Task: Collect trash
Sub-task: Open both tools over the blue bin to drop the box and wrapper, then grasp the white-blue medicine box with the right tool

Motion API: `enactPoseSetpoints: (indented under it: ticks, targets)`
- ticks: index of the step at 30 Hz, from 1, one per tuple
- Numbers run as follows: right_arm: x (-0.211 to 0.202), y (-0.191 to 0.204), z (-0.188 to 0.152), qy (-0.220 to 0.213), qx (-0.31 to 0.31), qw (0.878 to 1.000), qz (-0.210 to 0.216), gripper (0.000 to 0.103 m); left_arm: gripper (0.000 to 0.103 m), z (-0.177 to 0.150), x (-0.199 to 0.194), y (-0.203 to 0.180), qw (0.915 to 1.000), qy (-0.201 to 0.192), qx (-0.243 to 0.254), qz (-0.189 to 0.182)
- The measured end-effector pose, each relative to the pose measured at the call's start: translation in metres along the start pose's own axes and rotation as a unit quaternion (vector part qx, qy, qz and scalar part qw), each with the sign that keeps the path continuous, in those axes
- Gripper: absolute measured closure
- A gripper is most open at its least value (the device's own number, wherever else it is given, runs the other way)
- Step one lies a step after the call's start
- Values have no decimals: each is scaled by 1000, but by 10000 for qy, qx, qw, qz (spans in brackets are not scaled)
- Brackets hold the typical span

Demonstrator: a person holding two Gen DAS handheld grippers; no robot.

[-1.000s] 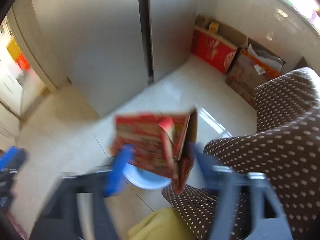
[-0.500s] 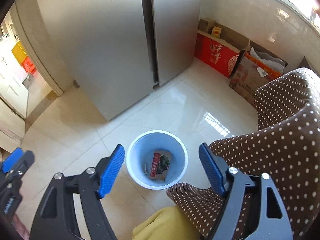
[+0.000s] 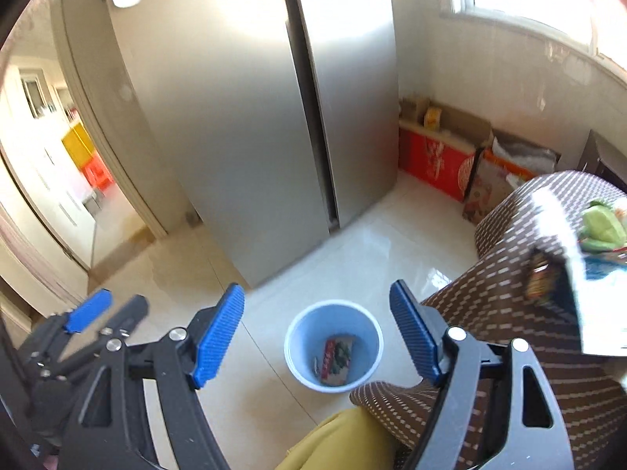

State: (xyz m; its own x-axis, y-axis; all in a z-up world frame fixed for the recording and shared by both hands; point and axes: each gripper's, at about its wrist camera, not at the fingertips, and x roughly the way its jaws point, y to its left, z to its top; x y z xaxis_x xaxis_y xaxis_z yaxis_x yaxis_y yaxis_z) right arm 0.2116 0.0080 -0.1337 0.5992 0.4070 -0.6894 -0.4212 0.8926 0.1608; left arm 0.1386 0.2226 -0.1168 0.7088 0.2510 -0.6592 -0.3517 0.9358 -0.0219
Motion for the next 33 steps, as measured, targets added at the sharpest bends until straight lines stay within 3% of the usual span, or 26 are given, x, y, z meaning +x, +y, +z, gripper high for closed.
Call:
enactPoseSetpoints:
  ticks: [10,16,20,27,28,33]
  targets:
    - [-126,-56,-6,-1154,423,9923,-145,28,47,4,-60,-79,9951,-665,569,-469]
    - [-171,-100,-24,-1487,598,9847,-678,27,47,5,-80,-126,9893,-863,845,-813]
    - [-187,-138,-38,-1502,892,9801,-945,26,47,5,-89,-154,9853,-929,984,-1039]
    - [-177,-209,-53,-1211,1480,9709,-1442,25,45,3,-89,-198,9791,-781,1153,-1482]
    - [-172,-216,-55,-1129,1558,9702,-1471,25,40,3,-88,-204,9788,-752,1159,-1514]
    - [-147,-237,-59,-768,1913,9697,-1310,25,40,0,-74,-219,9783,-546,1170,-1622]
